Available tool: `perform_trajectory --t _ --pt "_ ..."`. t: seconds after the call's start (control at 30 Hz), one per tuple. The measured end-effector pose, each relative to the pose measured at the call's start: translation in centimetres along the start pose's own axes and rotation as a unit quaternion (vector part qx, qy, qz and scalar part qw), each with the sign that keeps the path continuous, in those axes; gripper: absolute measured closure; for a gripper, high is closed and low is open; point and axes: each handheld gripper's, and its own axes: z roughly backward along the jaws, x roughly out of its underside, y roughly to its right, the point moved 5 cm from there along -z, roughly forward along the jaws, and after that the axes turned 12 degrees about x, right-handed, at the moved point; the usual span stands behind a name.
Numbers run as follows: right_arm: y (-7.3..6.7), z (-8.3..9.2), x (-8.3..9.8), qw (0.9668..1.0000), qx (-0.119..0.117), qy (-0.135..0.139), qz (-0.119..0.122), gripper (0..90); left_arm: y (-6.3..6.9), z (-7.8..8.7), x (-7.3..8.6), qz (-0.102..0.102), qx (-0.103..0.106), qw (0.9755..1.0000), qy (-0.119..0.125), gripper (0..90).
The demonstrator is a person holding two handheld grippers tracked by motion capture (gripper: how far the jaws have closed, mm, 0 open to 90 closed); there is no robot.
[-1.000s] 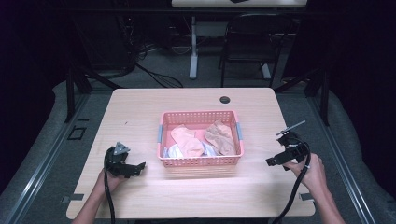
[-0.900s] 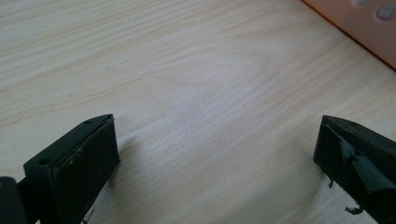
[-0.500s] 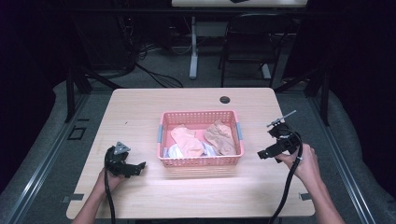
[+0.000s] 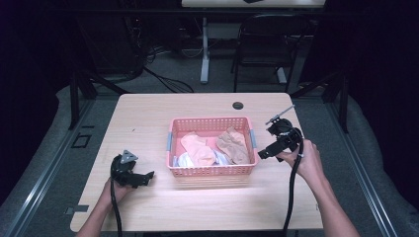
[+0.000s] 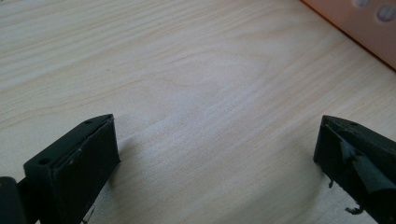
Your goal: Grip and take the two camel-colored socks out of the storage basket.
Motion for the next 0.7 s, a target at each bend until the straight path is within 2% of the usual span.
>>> perform_trajectory --t 0.07,0.17,0.2,0.53,0.57,0.6,0.63,0.7 --pt "-0.4 -0.1 -0.7 1.0000 -0.002 -0.002 0.010 2.1 0.0 0.0 0.0 -0.001 0.000 1.0000 0.000 0.0" --pt "-0.9 -0.4 -1.3 0.9999 -0.006 -0.002 0.011 2.1 0.0 0.0 0.0 0.000 0.000 1.0000 0.000 0.0" --pt "-1.3 -0.5 -1.8 0.9998 -0.008 -0.005 0.020 2.1 0.0 0.0 0.0 -0.002 0.000 1.0000 0.000 0.0" --pt "-3.0 -1.5 -4.0 0.9993 -0.019 -0.007 0.032 2.1 0.0 0.0 0.0 -0.002 0.000 1.0000 0.000 0.0" --pt "-3.1 -1.5 -4.2 0.9990 -0.016 -0.011 0.040 2.1 0.0 0.0 0.0 0.000 0.001 1.0000 0.000 0.0" --pt "-3.4 -1.7 -4.4 0.9992 -0.019 -0.008 0.033 2.0 0.0 0.0 0.0 -0.002 0.001 1.0000 -0.001 0.0" --pt "-3.4 -1.9 -4.5 0.9988 -0.019 -0.016 0.043 1.8 0.0 0.0 0.0 0.000 0.001 1.0000 0.000 0.0" --pt "-3.6 -2.1 -4.7 0.9989 -0.020 -0.016 0.040 1.7 0.0 0.0 0.0 0.000 0.001 1.0000 0.000 0.0"
